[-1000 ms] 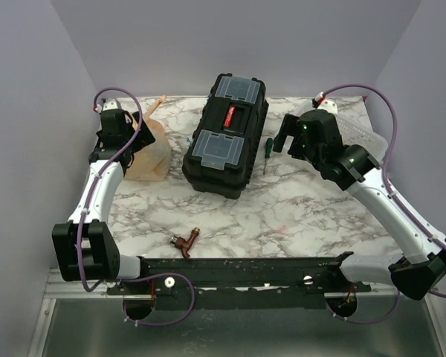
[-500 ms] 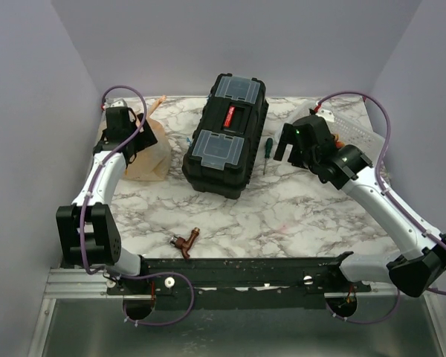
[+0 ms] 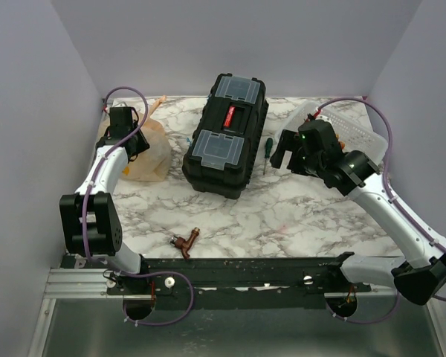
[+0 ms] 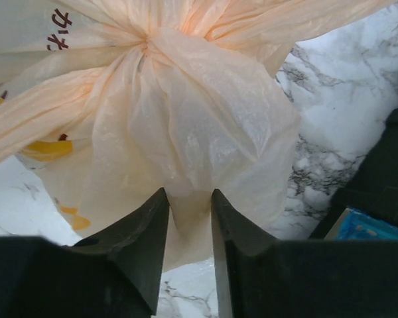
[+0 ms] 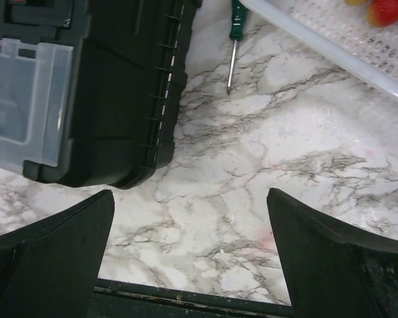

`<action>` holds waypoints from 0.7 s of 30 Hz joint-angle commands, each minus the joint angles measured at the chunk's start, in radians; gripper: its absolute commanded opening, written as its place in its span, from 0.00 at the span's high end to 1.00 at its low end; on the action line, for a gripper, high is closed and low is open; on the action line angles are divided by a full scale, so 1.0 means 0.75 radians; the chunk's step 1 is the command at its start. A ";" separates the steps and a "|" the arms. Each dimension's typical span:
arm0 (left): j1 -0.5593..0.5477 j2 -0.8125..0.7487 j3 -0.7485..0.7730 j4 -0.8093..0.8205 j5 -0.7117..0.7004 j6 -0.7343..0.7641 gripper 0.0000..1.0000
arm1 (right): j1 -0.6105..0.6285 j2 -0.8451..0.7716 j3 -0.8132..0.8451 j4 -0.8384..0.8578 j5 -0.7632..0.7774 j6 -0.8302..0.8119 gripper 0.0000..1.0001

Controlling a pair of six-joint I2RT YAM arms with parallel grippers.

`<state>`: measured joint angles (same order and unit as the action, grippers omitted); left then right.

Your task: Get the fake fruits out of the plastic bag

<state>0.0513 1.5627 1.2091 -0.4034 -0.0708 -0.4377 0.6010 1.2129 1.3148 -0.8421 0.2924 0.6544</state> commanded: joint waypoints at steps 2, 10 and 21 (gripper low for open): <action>0.008 -0.018 0.016 -0.047 -0.054 -0.039 0.80 | -0.004 0.008 -0.002 0.050 -0.122 -0.007 0.00; 0.002 -0.066 -0.013 -0.067 -0.071 -0.090 1.00 | -0.003 0.005 -0.041 0.085 -0.147 0.002 0.00; -0.101 -0.302 -0.165 -0.232 -0.230 -0.303 1.00 | 0.039 0.012 -0.031 0.154 -0.227 -0.091 0.00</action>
<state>0.0128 1.4006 1.1034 -0.4583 -0.1699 -0.5465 0.6056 1.2392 1.2980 -0.7856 0.1734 0.6254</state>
